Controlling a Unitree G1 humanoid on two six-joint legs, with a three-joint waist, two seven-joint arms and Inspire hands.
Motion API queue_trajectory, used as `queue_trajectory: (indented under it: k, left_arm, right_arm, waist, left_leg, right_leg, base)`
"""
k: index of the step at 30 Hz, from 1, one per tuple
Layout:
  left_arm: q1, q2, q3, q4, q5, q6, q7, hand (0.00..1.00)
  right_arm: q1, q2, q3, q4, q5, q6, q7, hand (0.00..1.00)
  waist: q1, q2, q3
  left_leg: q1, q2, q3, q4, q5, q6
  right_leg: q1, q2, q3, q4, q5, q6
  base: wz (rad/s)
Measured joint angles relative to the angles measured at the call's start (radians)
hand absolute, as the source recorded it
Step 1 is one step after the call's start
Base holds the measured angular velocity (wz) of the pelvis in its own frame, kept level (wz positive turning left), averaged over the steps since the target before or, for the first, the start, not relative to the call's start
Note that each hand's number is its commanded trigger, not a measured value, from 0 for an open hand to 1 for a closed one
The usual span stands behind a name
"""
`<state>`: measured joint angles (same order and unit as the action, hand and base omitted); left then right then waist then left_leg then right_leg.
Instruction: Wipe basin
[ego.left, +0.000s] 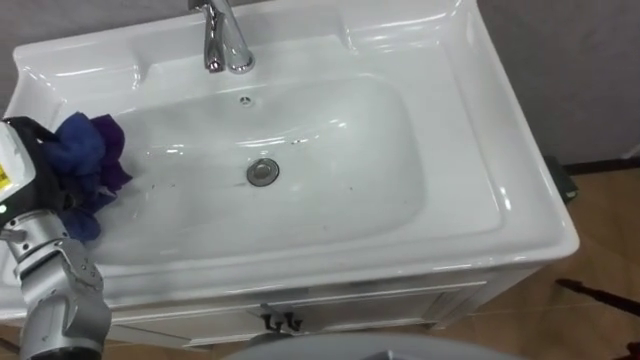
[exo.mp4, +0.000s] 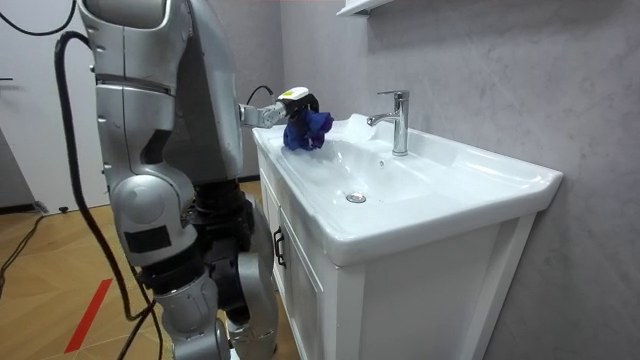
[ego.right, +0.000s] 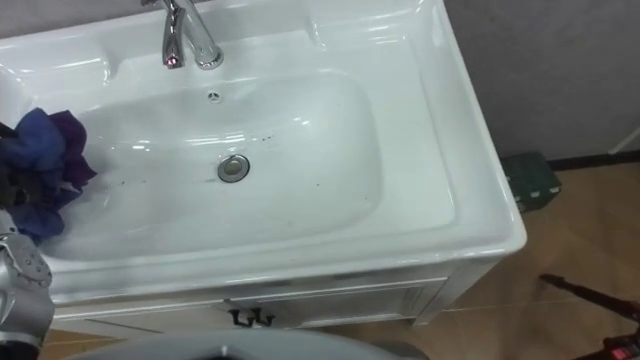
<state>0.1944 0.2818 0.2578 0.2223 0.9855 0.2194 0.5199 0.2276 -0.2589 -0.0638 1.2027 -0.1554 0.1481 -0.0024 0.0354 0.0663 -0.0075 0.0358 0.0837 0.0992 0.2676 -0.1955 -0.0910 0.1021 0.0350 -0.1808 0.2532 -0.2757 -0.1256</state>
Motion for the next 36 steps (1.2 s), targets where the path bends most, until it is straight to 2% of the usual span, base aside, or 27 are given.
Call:
queue_trajectory:
  k: [6,10,11,15,21,27,36]
  left_arm:
    - [0.0,0.0,0.018,-0.004,0.0,-0.001,0.0,1.0]
    - [0.0,0.0,0.035,-0.05,0.0,-0.002,0.0,1.0]
    - [0.0,0.0,0.049,-0.059,0.001,-0.004,0.0,1.0]
    - [0.0,0.0,0.102,-0.099,0.0,-0.005,0.0,1.0]
    - [0.0,0.0,0.105,-0.166,-0.013,0.0,0.0,1.0]
    - [0.013,0.0,0.105,-0.178,-0.013,0.018,-0.01,1.0]
    - [0.03,0.0,0.105,-0.183,-0.014,0.026,-0.056,1.0]
  right_arm:
    - [-0.002,0.0,0.0,0.003,0.032,0.006,-0.009,0.0]
    - [-0.001,0.005,0.0,0.003,0.032,0.007,-0.009,0.0]
    - [0.0,0.005,0.0,0.003,0.033,0.006,-0.009,0.0]
    - [0.006,0.007,0.0,0.002,0.038,0.006,-0.007,0.0]
    - [0.012,0.007,0.0,-0.002,0.046,0.006,0.004,0.0]
    - [0.012,0.007,0.0,-0.001,0.046,0.01,0.005,0.0]
    - [0.015,0.007,0.001,0.0,0.047,0.027,0.006,0.0]
  waist:
    - [0.003,0.0,0.0006]
    - [0.006,-0.005,0.0003]
    - [0.006,-0.009,0.0023]
    - [0.007,-0.009,0.0006]
    - [0.025,-0.007,0.0015]
    - [0.027,-0.001,0.001]
    - [0.029,0.0,0.0024]
  left_leg:
    - [0.003,-0.002,-0.003,-0.008,0.0,0.0]
    - [0.007,-0.004,-0.006,-0.018,0.0,0.0]
    - [0.01,-0.005,-0.006,-0.02,0.0,0.0]
    - [0.012,-0.008,-0.015,-0.025,0.0,0.0]
    - [0.012,-0.009,-0.018,-0.034,0.0,-0.001]
    - [0.016,-0.009,-0.019,-0.034,0.001,-0.001]
    - [0.028,-0.01,-0.02,-0.038,0.001,-0.001]
  right_leg:
    - [0.003,-0.001,-0.002,-0.007,-0.001,0.002]
    - [0.007,-0.002,-0.009,-0.012,-0.001,0.002]
    - [0.011,-0.002,-0.009,-0.016,-0.001,0.002]
    - [0.023,-0.002,-0.016,-0.032,-0.001,0.003]
    - [0.024,-0.002,-0.025,-0.033,-0.001,0.003]
    - [0.029,-0.001,-0.024,-0.04,-0.001,0.003]
    - [0.042,-0.001,-0.022,-0.048,-0.001,0.003]
  base:
    - [0.0]
    - [0.03]
    - [0.0]
    - [0.06]
    - [0.05]
    - [0.0]
    - [0.0]
